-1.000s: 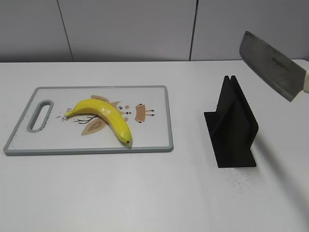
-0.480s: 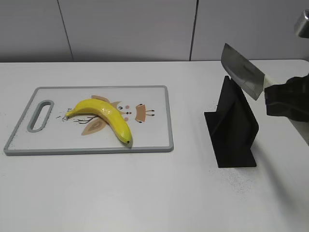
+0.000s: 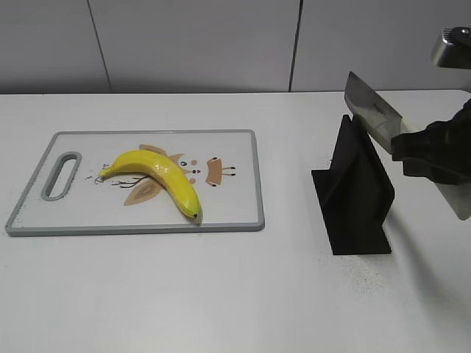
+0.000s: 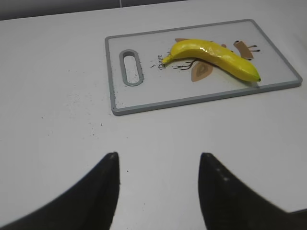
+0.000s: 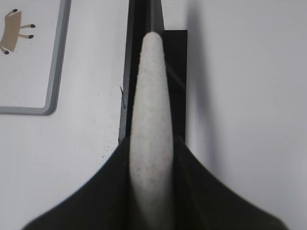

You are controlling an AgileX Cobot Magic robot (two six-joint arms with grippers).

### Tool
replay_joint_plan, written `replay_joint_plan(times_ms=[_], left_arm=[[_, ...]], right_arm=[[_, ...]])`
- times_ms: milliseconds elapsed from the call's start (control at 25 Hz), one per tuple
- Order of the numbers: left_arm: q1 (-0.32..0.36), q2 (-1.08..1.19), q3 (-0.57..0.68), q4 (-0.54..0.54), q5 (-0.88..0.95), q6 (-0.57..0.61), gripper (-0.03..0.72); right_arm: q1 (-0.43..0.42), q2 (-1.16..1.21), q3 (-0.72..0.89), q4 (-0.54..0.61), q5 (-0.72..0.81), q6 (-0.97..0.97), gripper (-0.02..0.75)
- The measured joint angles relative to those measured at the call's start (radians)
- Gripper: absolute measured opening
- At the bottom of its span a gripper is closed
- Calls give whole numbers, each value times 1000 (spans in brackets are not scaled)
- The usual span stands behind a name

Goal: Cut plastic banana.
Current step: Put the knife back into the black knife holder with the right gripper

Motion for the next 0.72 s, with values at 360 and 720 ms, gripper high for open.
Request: replay_joint_plan(times_ms=[360,720], left_arm=[[0,0,0,0,0,0,516],[0,0,0,0,0,0,516]], right_arm=[[0,42,-1,31,-8,-3,164],[0,113,-4,64,-16,-27,164]])
